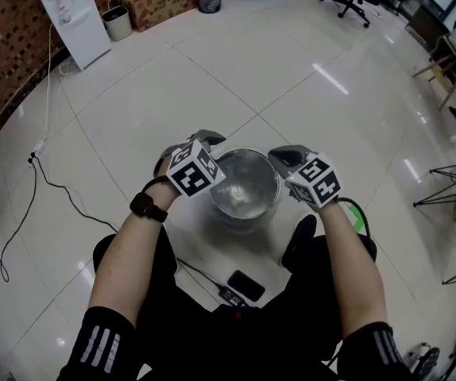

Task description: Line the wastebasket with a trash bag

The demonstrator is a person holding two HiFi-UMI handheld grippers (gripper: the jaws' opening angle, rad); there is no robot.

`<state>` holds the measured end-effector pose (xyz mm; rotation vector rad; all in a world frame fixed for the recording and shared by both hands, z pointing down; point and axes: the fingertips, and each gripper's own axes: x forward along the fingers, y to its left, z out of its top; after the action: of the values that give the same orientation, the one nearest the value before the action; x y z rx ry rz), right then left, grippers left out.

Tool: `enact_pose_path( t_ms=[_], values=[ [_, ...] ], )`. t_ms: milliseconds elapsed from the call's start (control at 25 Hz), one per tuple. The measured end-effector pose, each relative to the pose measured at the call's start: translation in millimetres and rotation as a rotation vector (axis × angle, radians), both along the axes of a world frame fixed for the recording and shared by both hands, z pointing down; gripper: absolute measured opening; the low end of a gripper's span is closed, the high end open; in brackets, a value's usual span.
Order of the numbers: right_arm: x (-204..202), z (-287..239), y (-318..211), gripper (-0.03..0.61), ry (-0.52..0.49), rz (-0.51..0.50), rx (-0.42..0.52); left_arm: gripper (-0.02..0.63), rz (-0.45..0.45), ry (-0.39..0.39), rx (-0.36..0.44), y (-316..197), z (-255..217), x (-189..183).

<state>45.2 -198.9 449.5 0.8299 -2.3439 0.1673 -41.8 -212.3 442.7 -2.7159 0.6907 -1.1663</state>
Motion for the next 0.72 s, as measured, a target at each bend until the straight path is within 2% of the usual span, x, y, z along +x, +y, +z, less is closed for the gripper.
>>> enact_pose_path(
  t_ms=[160,360,520,720],
  values=[
    [18,-9,-7,0.006,-0.091,0.043,0.02,0.149,-0.002,0.022,0.019,2,-7,-1],
    [28,-32,-28,0.006,-0.11,0.066,0.056,0.149,-0.007,0.038,0.033,-1,-13,-7],
    [18,-38,-28,0.006,-0.114,0.036,0.067,0.149,-0.026,0.037,0.034,-6,-11,-17],
    [13,-38,-28,0.006,-0.105,0.021,0.067,0.114,-0.046,0.044,0.06,-12,-17,-20]
  ],
)
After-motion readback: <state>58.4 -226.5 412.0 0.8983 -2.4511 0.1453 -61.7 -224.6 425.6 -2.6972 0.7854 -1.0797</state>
